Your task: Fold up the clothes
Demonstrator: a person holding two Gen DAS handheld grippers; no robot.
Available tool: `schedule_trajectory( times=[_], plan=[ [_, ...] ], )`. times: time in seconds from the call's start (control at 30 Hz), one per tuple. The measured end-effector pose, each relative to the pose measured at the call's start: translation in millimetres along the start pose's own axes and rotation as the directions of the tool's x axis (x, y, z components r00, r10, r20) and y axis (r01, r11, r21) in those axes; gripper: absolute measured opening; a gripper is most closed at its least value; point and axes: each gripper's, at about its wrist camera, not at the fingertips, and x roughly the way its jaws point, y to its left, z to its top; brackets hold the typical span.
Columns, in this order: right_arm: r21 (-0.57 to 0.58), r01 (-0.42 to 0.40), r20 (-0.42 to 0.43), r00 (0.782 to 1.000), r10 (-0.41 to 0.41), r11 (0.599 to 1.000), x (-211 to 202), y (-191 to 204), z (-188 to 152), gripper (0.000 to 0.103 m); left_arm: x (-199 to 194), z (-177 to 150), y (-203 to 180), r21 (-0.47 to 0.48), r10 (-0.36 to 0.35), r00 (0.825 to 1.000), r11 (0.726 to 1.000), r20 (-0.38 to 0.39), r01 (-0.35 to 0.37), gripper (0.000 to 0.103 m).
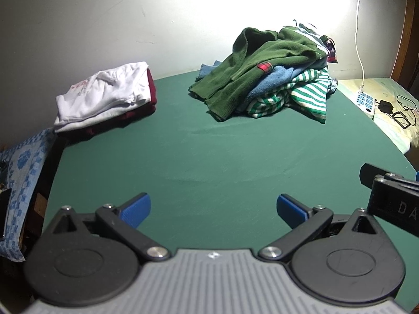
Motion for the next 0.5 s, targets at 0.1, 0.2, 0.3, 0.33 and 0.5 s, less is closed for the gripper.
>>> schedule_trajectory(
  times=[0.1,0.2,0.3,0.33,0.5],
  plan=[
    [-0.002,0.003,-0.005,1.000,-0.003,1.000,2.0,-2.3,1.2,0.088,3.5,1.6,-4.4,0.000,0.000,1.000,1.000,-0.007,0.000,0.103],
    [-0.001,0.001,-0.008,1.000,-0.001,1.000,4.3,-5.8,3.2,0.088,6.3,4.6,-8.8,0.001,0.004,1.000,1.000,-0.013,-0.004,0.103],
    [0.000,-0.002,-0.010,1.000,0.002,1.000,6.7,-9.2,4.8,0.088,8.4,5.4,-13.1,0.004,0.006,1.000,1.000,-0.016,-0.006,0.103],
    [0.001,-0.003,-0.011,1.000,0.003,1.000,7.6,-10.1,5.1,0.088,9.2,5.1,-14.7,0.005,0.007,1.000,1.000,-0.016,-0.007,0.103],
    [-0.005,-0.004,-0.016,1.000,0.004,1.000,11.7,-15.5,7.4,0.088,12.3,8.9,-20.4,0.006,0.009,1.000,1.000,-0.023,-0.009,0.103]
  ],
)
